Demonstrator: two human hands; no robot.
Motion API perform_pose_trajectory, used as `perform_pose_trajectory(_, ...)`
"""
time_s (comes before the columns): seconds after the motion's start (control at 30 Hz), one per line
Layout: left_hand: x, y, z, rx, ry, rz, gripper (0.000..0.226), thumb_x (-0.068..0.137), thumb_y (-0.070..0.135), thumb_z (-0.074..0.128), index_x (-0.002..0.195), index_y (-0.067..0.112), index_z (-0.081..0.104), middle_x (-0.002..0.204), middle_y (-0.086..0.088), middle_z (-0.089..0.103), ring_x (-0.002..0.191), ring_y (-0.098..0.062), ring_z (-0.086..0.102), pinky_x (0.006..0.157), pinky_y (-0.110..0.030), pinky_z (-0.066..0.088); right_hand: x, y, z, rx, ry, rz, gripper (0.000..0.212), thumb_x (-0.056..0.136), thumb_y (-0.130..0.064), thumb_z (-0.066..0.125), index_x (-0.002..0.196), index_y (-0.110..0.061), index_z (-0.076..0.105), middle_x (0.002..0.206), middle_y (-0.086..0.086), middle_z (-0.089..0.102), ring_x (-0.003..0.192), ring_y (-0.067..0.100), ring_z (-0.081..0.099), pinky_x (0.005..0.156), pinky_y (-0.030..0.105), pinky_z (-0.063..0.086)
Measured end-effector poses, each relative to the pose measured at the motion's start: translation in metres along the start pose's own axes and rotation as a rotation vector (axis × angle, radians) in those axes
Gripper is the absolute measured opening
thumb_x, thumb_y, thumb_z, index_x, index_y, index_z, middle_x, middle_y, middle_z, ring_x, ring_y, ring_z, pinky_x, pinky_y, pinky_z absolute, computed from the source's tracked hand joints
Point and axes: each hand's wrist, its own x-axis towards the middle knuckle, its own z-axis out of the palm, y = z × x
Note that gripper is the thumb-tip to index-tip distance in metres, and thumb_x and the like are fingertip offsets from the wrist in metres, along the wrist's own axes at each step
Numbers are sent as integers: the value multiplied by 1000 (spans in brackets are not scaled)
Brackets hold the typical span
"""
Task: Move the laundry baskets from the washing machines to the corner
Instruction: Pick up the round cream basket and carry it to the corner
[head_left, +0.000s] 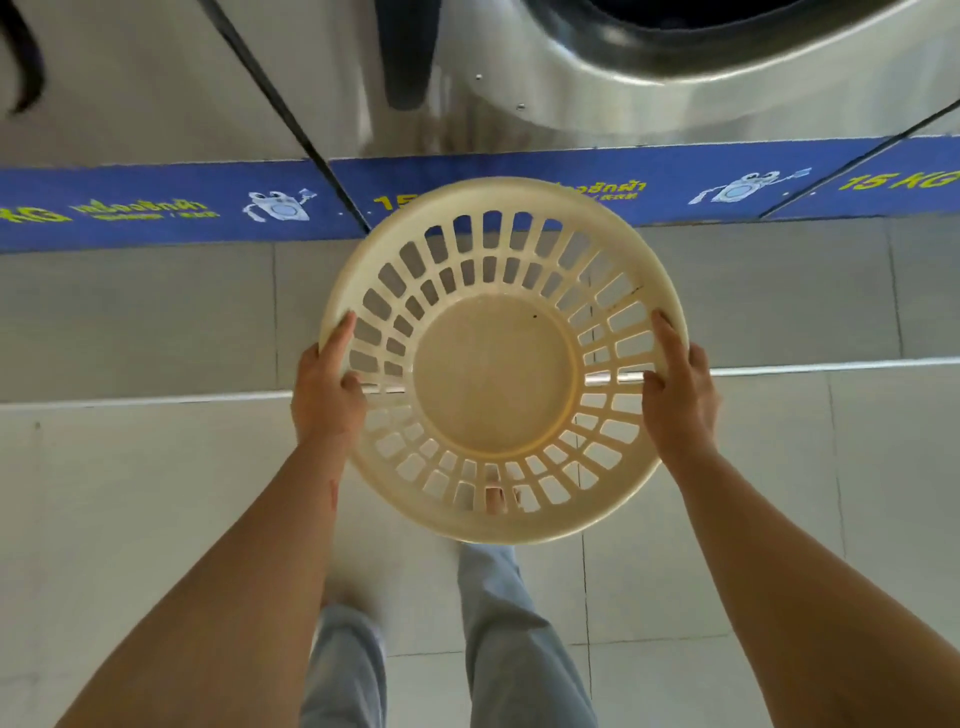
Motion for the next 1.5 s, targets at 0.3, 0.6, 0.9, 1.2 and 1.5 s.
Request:
perform_pose_trajectory(0.3, -42, -117, -133, -27, 119, -182, 66, 91, 4, 43, 142, 46, 38, 135, -8, 49, 118, -30, 53, 96, -39, 44, -97, -131, 27, -100, -134, -155, 69, 94, -8, 49, 147, -47, 26, 133, 9, 47, 95, 36, 61, 71, 36, 44)
perform_pose_trajectory(0.6, -89, -256, -274, -176, 258, -402, 65, 94, 4, 42, 140, 49, 39, 131, -4, 49, 106, -29, 58, 87, -37, 49, -219, -283, 76, -155, -172, -404, 69, 96, -9, 49, 150, -43, 22, 133, 14, 48, 100, 38, 60, 79, 41, 47)
perform_pose_trajectory(0.9, -134, -401, -389, -350, 368, -587, 69, 89, 3, 38, 134, 56, 40, 128, 6, 49, 67, -2, 50, 51, -21, 39, -332, -424, 139, -197, -293, -622, 74, 92, -5, 47, 150, -43, 21, 131, 15, 47, 100, 43, 58, 85, 46, 46)
perform_pose_trajectory(1.2, -143, -509, -465, -447, 539, -744, 68, 90, 0, 41, 136, 50, 43, 127, 0, 50, 84, -15, 50, 56, -14, 36, -399, -573, 216, -242, -395, -844, 71, 94, -5, 46, 151, -41, 24, 131, 16, 47, 107, 39, 56, 89, 47, 46)
perform_pose_trajectory(1.5, -112, -598, -540, -527, 642, -939, 64, 93, 0, 41, 138, 45, 45, 125, -7, 51, 82, -19, 53, 58, -18, 38, -449, -731, 302, -349, -455, -1059, 71, 95, -8, 48, 150, -44, 22, 127, 15, 47, 99, 38, 59, 79, 43, 46)
